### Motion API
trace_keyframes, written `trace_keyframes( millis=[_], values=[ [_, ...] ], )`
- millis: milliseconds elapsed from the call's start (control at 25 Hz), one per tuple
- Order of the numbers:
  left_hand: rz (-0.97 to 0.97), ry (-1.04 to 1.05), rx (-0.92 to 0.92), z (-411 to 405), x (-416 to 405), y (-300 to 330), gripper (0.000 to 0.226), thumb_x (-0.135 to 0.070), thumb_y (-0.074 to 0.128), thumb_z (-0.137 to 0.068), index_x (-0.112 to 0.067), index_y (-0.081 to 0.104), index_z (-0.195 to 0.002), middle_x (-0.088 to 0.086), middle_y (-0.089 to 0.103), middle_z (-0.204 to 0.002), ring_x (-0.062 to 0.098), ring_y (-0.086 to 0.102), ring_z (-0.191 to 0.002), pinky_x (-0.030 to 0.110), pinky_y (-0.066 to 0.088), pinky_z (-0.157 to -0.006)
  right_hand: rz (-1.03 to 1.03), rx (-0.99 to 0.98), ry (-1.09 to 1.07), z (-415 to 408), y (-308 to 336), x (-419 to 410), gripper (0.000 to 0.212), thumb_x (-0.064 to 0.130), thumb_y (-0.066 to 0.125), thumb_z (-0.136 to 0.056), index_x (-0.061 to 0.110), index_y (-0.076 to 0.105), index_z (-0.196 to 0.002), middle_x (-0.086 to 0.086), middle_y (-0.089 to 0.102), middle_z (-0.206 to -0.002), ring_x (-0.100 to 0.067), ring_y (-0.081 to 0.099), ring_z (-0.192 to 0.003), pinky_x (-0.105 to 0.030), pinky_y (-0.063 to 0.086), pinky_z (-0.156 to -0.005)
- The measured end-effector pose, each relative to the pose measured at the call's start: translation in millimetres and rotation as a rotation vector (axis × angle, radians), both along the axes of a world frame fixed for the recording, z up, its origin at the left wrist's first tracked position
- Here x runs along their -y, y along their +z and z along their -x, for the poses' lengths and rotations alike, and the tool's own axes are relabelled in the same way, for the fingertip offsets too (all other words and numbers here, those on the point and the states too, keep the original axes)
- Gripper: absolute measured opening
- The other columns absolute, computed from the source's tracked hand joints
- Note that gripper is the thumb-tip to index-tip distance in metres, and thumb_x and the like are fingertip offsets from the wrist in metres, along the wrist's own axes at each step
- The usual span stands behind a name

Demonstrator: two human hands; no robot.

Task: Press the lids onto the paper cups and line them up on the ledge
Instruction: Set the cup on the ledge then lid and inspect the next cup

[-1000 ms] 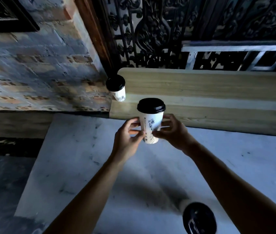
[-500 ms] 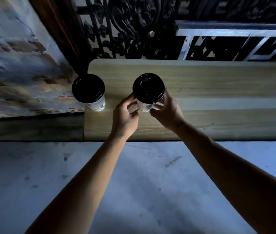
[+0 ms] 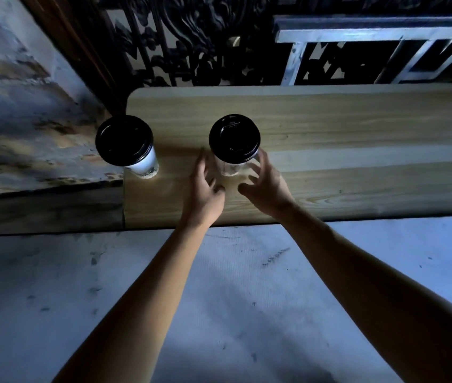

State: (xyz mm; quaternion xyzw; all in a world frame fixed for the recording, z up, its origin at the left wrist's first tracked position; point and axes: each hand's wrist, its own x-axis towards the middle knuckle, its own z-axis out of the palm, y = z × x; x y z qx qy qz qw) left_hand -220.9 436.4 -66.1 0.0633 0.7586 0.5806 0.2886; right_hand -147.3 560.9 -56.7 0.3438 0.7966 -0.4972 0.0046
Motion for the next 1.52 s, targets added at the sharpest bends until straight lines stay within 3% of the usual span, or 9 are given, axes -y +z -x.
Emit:
trace_keyframes(
  millis=[120,240,480,560,720,800,1040,1280,1520],
  values=[
    [0.096,-0.042,-0.096,-22,27,9,0.073,0.013,0.053,-0.088,-0.007,0.033,-0.155,0.014,0.045,-0.156,0.023,0.047,-0.143,0.038,0.047,-0.112,-0.134,0.112,-0.020,-47,25,0,0.079,0.011,0.068,-0.082,0.014,0.036,-0.154,-0.009,0.050,-0.153,-0.022,0.063,-0.121,-0.039,0.054,-0.100],
    [0.127,-0.129,-0.199,-74,67,22,0.056,-0.002,0.051,-0.084,-0.006,0.056,-0.139,0.012,0.062,-0.141,0.021,0.060,-0.130,0.040,0.050,-0.111,-0.178,0.086,-0.050,-127,63,8,0.056,0.012,0.071,-0.084,0.014,0.057,-0.138,-0.008,0.065,-0.134,-0.023,0.067,-0.115,-0.044,0.057,-0.097],
    [0.236,-0.473,-0.401,-212,137,49,0.054,0.014,0.049,-0.080,-0.014,0.073,-0.119,0.003,0.075,-0.118,0.017,0.071,-0.107,0.030,0.054,-0.100,-0.255,0.025,0.021,-297,142,52,0.025,0.019,0.068,-0.088,0.021,0.072,-0.113,-0.001,0.068,-0.112,-0.016,0.068,-0.098,-0.033,0.058,-0.084],
    [0.294,-0.593,-0.384,-260,152,56,0.051,0.002,0.061,-0.087,-0.015,0.063,-0.135,0.006,0.067,-0.135,0.018,0.063,-0.124,0.033,0.048,-0.108,-0.318,-0.019,0.082,-345,152,70,0.024,0.028,0.067,-0.087,0.023,0.072,-0.110,-0.002,0.061,-0.113,-0.020,0.062,-0.101,-0.032,0.052,-0.086],
    [0.498,-0.677,-0.241,-353,147,70,0.114,-0.028,0.090,-0.074,-0.014,0.018,-0.161,0.007,0.020,-0.169,0.021,0.012,-0.155,0.035,0.013,-0.124,-0.353,-0.021,0.194,-408,139,104,0.036,0.035,0.073,-0.080,0.023,0.071,-0.114,-0.005,0.053,-0.127,-0.023,0.047,-0.112,-0.032,0.044,-0.093],
    [0.498,-0.638,-0.242,-380,125,73,0.121,-0.034,0.092,-0.071,-0.014,0.014,-0.161,0.007,0.014,-0.171,0.019,0.005,-0.156,0.039,0.009,-0.127,-0.387,0.001,0.273,-424,128,108,0.041,0.036,0.073,-0.078,0.022,0.069,-0.116,-0.006,0.055,-0.129,-0.029,0.048,-0.112,-0.042,0.049,-0.094],
    [0.438,-0.453,-0.299,-430,102,105,0.082,-0.029,0.088,-0.070,-0.027,0.050,-0.143,-0.002,0.058,-0.142,0.020,0.054,-0.131,0.037,0.048,-0.104,-0.174,-0.033,0.283,-440,131,79,0.051,0.037,0.053,-0.080,0.016,0.062,-0.126,-0.006,0.057,-0.131,-0.032,0.049,-0.116,-0.045,0.045,-0.099],
    [0.576,-0.494,-0.338,-443,107,156,0.075,-0.041,0.076,-0.067,-0.035,0.043,-0.135,-0.009,0.065,-0.125,0.021,0.066,-0.106,0.035,0.055,-0.086,0.331,-0.054,0.029,-445,155,68,0.051,0.046,0.043,-0.087,0.032,0.059,-0.134,-0.002,0.045,-0.132,-0.022,0.054,-0.120,-0.038,0.051,-0.093],
    [0.647,-0.601,-0.621,-439,118,178,0.076,-0.054,0.075,-0.071,-0.023,0.046,-0.134,-0.002,0.065,-0.124,0.028,0.069,-0.104,0.040,0.058,-0.082,0.333,-0.137,0.021,-447,166,93,0.043,0.052,0.052,-0.086,0.037,0.056,-0.126,0.025,0.061,-0.120,0.004,0.057,-0.112,-0.025,0.044,-0.091]
  ],
)
